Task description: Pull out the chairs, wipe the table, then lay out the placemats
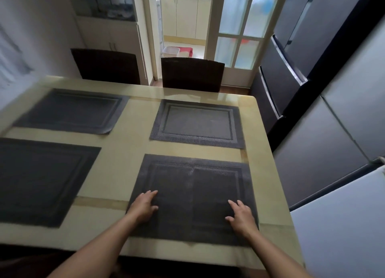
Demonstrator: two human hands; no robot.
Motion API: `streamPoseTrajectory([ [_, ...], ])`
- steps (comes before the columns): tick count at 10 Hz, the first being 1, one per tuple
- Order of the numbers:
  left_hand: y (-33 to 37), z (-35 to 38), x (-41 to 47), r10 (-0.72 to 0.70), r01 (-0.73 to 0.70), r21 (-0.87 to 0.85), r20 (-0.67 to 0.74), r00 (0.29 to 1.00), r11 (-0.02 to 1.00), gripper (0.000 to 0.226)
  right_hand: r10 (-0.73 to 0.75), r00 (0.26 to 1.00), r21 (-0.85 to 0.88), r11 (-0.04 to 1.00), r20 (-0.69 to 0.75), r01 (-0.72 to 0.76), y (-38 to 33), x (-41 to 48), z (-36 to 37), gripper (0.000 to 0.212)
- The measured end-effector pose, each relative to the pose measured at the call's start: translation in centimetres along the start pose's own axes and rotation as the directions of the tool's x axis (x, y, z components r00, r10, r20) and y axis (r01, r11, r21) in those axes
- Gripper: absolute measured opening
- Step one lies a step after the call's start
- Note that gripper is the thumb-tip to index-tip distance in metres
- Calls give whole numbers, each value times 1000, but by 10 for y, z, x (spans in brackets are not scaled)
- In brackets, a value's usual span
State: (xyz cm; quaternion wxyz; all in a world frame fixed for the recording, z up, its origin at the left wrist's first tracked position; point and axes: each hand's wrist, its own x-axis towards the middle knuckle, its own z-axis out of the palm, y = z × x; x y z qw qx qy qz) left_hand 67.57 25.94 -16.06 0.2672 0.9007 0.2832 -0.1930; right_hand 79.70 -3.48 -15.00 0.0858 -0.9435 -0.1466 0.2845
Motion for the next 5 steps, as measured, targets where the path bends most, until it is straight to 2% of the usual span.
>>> streamPoseTrajectory([
  [3, -15, -15, -62, -2, -17, -231, -80, 997, 973, 49, 17, 991, 113, 994, -136, -2, -10, -63, -1, 54],
  [5, -43, -25, -130, 3, -83, -334, -232, 973, 939, 40, 10, 957, 215, 975, -290, 55, -33, -130, 13, 46],
])
